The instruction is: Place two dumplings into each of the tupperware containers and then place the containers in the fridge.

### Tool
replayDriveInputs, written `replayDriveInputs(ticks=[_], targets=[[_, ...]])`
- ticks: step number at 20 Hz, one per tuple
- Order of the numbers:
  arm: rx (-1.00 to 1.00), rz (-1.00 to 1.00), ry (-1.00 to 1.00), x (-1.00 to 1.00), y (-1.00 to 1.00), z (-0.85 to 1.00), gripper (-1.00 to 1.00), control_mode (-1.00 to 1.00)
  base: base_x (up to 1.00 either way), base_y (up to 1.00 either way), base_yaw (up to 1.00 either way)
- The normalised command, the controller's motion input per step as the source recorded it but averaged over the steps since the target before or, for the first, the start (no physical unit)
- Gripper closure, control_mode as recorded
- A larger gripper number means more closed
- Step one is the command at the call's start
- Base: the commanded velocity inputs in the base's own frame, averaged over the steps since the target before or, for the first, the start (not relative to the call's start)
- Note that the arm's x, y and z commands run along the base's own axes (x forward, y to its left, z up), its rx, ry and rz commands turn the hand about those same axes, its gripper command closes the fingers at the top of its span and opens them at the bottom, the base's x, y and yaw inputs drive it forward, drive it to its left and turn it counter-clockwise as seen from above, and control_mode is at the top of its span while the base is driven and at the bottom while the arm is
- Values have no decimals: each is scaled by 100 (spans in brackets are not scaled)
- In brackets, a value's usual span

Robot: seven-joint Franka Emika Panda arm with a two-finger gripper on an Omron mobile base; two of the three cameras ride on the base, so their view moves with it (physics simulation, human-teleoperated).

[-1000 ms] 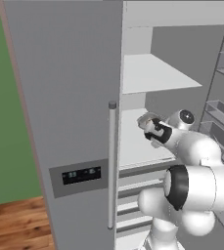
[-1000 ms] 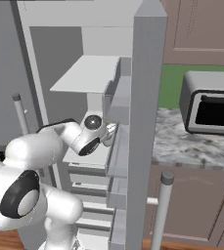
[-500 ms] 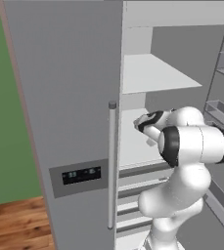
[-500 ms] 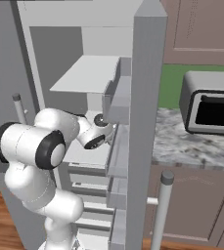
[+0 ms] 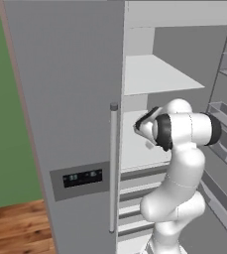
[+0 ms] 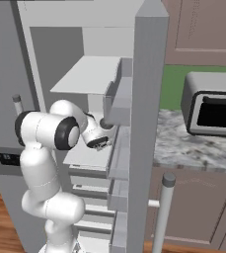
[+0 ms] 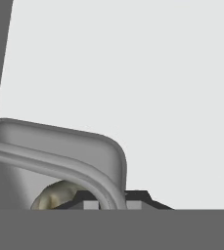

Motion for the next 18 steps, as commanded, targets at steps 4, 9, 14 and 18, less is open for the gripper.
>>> replayDriveInputs(ticks=[4, 9, 14, 18], targets=[[0, 0, 0, 11, 0, -38, 100, -100, 0, 0, 0], [0, 0, -4, 7, -3, -24, 100, -100, 0, 0, 0], [0, 0, -15, 21, -2, -14, 100, -100, 0, 0, 0], [0, 0, -18, 26, 0, -12, -100, -100, 0, 0, 0]])
